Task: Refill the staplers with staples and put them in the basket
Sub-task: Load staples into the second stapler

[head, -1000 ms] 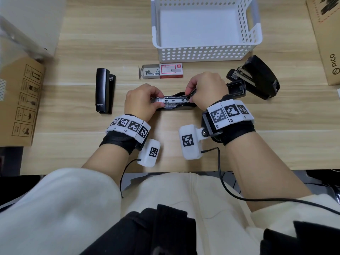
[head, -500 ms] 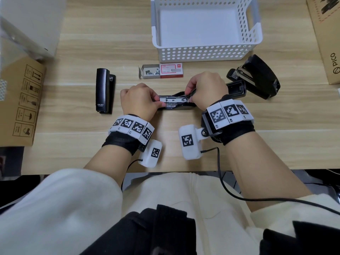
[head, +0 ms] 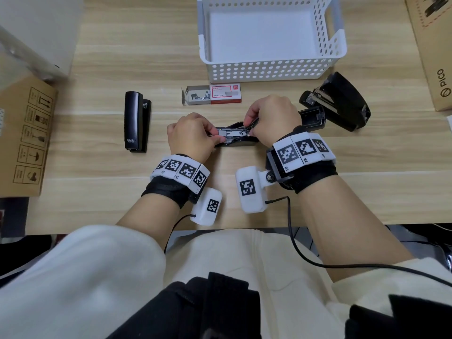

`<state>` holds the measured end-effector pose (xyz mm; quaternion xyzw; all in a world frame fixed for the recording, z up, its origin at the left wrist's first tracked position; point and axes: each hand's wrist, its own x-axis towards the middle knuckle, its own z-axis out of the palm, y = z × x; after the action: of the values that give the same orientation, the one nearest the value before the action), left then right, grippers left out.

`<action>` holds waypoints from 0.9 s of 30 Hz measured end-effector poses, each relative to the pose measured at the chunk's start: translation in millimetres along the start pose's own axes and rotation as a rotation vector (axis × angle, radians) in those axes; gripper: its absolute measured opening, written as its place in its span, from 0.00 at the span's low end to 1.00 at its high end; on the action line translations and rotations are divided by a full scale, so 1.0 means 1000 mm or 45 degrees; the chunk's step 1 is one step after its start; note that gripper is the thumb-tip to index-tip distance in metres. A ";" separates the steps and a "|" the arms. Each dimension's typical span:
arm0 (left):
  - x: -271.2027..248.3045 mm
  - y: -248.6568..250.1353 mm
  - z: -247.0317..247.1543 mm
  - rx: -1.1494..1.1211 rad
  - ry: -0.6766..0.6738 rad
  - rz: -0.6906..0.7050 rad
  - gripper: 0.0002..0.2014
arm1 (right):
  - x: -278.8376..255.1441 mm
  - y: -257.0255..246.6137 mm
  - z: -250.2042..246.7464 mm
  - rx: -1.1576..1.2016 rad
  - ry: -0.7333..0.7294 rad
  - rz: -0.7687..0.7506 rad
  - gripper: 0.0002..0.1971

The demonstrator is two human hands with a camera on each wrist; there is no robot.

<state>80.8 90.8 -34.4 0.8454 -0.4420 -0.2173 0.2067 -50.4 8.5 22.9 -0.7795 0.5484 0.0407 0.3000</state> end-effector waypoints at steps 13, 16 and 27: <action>0.001 0.009 0.000 -0.528 -0.058 0.057 0.11 | -0.001 0.000 0.000 0.007 0.010 0.006 0.14; 0.002 0.009 -0.006 -0.802 -0.019 -0.025 0.14 | -0.002 0.000 -0.001 0.009 0.005 0.004 0.13; 0.009 0.010 -0.020 -1.392 -0.166 -0.240 0.10 | 0.000 0.001 -0.001 -0.016 -0.001 -0.024 0.14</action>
<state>90.2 81.2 -14.4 0.6356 -0.1994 -0.4845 0.5670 -51.4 8.0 23.2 -0.7864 0.5407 0.0416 0.2959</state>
